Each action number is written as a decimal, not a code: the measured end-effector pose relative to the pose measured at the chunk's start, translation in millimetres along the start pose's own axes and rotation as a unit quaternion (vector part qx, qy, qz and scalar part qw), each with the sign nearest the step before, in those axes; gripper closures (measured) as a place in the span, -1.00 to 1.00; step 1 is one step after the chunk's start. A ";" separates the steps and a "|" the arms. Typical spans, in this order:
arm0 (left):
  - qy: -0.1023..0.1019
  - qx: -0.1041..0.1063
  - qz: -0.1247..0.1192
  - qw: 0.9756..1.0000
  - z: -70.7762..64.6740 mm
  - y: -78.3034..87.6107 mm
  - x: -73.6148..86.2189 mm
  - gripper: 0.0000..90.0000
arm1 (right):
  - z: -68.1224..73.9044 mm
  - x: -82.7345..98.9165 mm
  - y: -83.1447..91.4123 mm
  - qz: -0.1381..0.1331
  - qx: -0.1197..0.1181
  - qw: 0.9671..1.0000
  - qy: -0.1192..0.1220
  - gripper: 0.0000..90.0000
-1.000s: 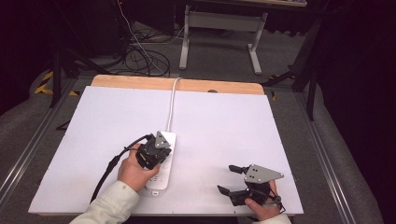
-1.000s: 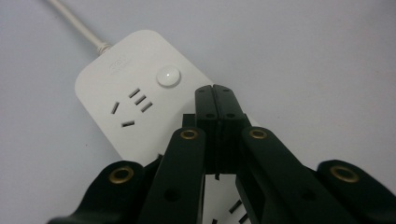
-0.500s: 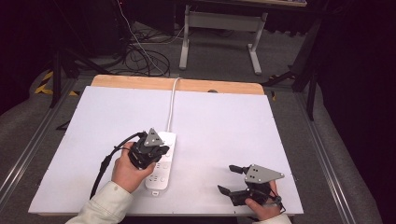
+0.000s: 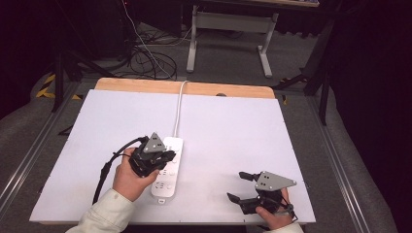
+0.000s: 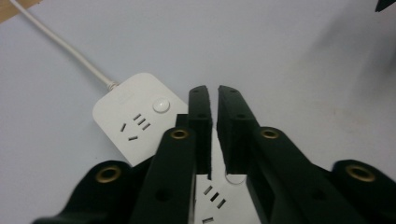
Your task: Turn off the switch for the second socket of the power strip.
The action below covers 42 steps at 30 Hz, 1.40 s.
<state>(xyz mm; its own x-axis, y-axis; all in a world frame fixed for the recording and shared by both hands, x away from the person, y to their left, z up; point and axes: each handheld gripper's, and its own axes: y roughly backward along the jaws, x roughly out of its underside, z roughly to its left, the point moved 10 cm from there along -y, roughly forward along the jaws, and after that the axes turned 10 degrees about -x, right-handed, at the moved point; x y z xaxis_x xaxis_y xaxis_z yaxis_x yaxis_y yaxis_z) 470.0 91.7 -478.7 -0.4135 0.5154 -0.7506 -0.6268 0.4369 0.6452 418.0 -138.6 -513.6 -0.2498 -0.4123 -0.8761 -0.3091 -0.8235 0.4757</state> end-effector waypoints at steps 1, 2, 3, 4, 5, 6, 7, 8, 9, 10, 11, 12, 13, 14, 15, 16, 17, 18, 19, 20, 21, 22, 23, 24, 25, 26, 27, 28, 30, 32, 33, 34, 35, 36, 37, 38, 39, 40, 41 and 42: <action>-0.001 -0.002 -0.002 1.000 0.4 0.8 -0.8 0.76 | 0.0 -0.1 -0.3 -0.001 -0.001 1.000 0.000 -0.53; 0.000 -0.002 -0.006 1.000 0.2 1.6 -1.9 0.68 | 0.2 -0.2 -0.5 -0.001 -0.002 1.000 0.000 -0.53; 0.001 0.000 -0.011 1.000 0.1 2.5 -3.3 0.57 | 0.3 -0.1 -0.6 0.000 -0.001 1.000 0.000 -0.53; 0.001 0.002 -0.018 1.000 0.0 3.6 -5.0 0.43 | 0.3 0.0 -0.5 0.000 -0.001 1.000 0.000 -0.53; 0.002 0.004 -0.025 1.000 -0.1 4.7 -6.6 0.28 | 0.4 -0.1 -0.5 -0.001 -0.002 1.000 0.000 -0.53; 0.001 0.001 -0.030 1.000 1.1 6.5 -7.8 0.18 | 0.2 -0.1 -0.3 -0.001 -0.001 1.000 0.000 -0.53; 0.003 0.001 -0.034 0.999 1.8 8.7 -8.8 0.11 | 0.1 -0.2 -0.1 -0.001 -0.001 1.000 0.000 -0.53; 0.006 0.005 -0.039 0.999 1.5 10.9 -10.0 0.06 | 0.0 -0.2 0.0 -0.001 -0.001 1.000 0.000 -0.53; 0.002 0.006 -0.042 0.999 2.6 13.5 -10.9 0.01 | 0.0 -0.3 0.1 -0.001 -0.001 1.000 0.000 -0.53; 0.001 0.008 -0.045 0.999 3.0 16.6 -11.7 -0.03 | 0.0 -0.3 0.0 -0.002 -0.001 1.000 0.000 -0.53; 0.004 0.010 -0.051 0.999 2.8 20.0 -12.8 -0.06 | 0.1 -0.3 -0.1 -0.001 -0.001 1.000 0.000 -0.53; 0.003 0.010 -0.058 0.998 4.3 23.5 -14.2 -0.09 | 0.2 -0.4 -0.1 -0.001 -0.001 1.000 0.000 -0.53; 0.005 0.011 -0.066 0.998 5.1 26.8 -15.7 -0.12 | 0.3 -0.5 -0.1 -0.001 -0.001 1.000 0.000 -0.53; 0.004 0.012 -0.071 0.997 6.5 30.2 -16.8 -0.18 | 0.3 -0.6 -0.1 -0.002 -0.001 1.000 0.000 -0.53; 0.010 0.013 -0.065 0.998 7.7 33.1 -16.0 -0.26 | 0.3 -0.5 0.1 -0.002 -0.001 1.000 0.000 -0.53; 0.011 0.014 -0.065 0.998 9.2 36.0 -15.9 -0.33 | 0.2 -0.4 0.3 -0.001 0.000 1.000 0.000 -0.53; 0.013 0.011 -0.069 0.997 11.6 39.5 -16.0 -0.36 | 0.3 -0.4 0.4 -0.002 0.000 1.000 0.000 -0.53; 0.013 0.010 -0.074 0.997 13.8 43.1 -15.9 -0.36 | 0.1 -0.4 0.5 -0.002 0.000 1.000 -0.001 -0.53; 0.017 0.009 -0.077 0.997 15.9 46.4 -15.6 -0.37 | 0.0 -0.5 0.5 -0.003 0.000 1.000 -0.001 -0.53; 0.019 0.009 -0.078 0.997 17.7 49.6 -14.4 -0.38 | 0.0 -0.6 0.5 -0.003 0.000 1.000 -0.001 -0.53; 0.018 0.009 -0.080 0.997 19.8 52.6 -13.5 -0.40 | 0.1 -0.6 0.4 -0.003 0.000 1.000 0.000 -0.53; 0.018 0.007 -0.082 0.996 21.2 55.2 -12.1 -0.42 | 0.0 -0.6 0.3 -0.002 0.000 1.000 0.000 -0.53; 0.012 0.003 -0.083 0.996 23.2 57.5 -10.6 -0.45 | 0.0 -0.6 0.2 -0.002 0.000 1.000 0.000 -0.53; 0.009 0.000 -0.084 0.996 24.8 59.8 -8.5 -0.48 | 0.1 -0.6 0.2 -0.002 0.000 1.000 0.000 -0.53; 0.004 -0.005 -0.086 0.996 26.9 61.9 -6.9 -0.50 | 0.1 -0.6 0.4 -0.001 0.001 1.000 0.000 -0.53; 0.004 -0.010 -0.086 0.996 29.1 64.3 -4.6 -0.52 | 0.3 -0.7 0.3 -0.002 0.000 1.000 0.000 -0.53; 0.003 -0.014 -0.088 0.996 31.4 66.6 -2.7 -0.53 | 0.5 -0.9 0.2 -0.003 0.000 1.000 0.000 -0.53; 0.003 -0.016 -0.090 0.996 33.8 68.9 -0.6 -0.55 | 0.6 -0.8 0.3 -0.002 0.000 1.000 0.000 -0.53; 0.007 -0.021 -0.096 0.995 38.4 72.6 3.9 -0.59 | 0.7 -0.9 0.1 -0.003 0.000 1.000 0.000 -0.53; 0.013 -0.020 -0.099 0.995 41.8 75.1 9.5 -0.65 | 0.6 -0.9 0.1 -0.002 0.000 1.000 0.000 -0.53; 0.017 -0.022 -0.103 0.994 43.4 75.9 12.1 -0.68 | 0.5 -0.9 0.1 -0.002 0.000 1.000 0.000 -0.53; 0.015 -0.023 -0.107 0.994 45.1 76.8 14.9 -0.68 | 0.5 -0.9 0.0 -0.002 0.000 1.000 0.000 -0.53; 0.016 -0.025 -0.110 0.993 46.3 77.5 17.6 -0.69 | 0.5 -0.9 0.0 -0.002 0.000 1.000 0.000 -0.53; 0.017 -0.027 -0.115 0.993 47.7 78.0 20.0 -0.69 | 0.5 -0.9 0.0 -0.002 0.000 1.000 0.000 -0.53; 0.017 -0.027 -0.118 0.992 48.5 78.4 22.2 -0.69 | 0.5 -0.9 0.0 -0.002 0.000 1.000 0.000 -0.53; 0.018 -0.026 -0.119 0.992 49.3 78.8 24.7 -0.70 | 0.6 -1.0 0.1 -0.003 0.000 1.000 0.000 -0.53; 0.019 -0.026 -0.121 0.992 50.4 79.2 26.9 -0.70 | 0.7 -1.1 0.2 -0.003 0.001 1.000 0.000 -0.53; 0.022 -0.028 -0.123 0.992 51.3 79.7 28.9 -0.71 | 0.6 -1.0 0.3 -0.003 0.001 1.000 0.001 -0.53; 0.024 -0.031 -0.126 0.991 52.7 80.4 30.4 -0.71 | 0.4 -0.9 0.5 -0.002 0.001 1.000 0.000 -0.53; 0.026 -0.032 -0.128 0.991 53.5 81.5 32.3 -0.71 | 0.2 -1.0 0.5 -0.003 0.002 1.000 0.001 -0.53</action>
<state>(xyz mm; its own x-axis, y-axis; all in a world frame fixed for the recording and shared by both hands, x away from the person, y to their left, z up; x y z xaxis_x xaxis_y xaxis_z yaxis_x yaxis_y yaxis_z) 441.0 183.4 -442.8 -0.2680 0.3551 -0.8956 -0.7551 0.4999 0.4242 417.8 -138.5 -512.5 -0.2472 -0.4085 -0.8787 -0.3133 -0.8244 0.4714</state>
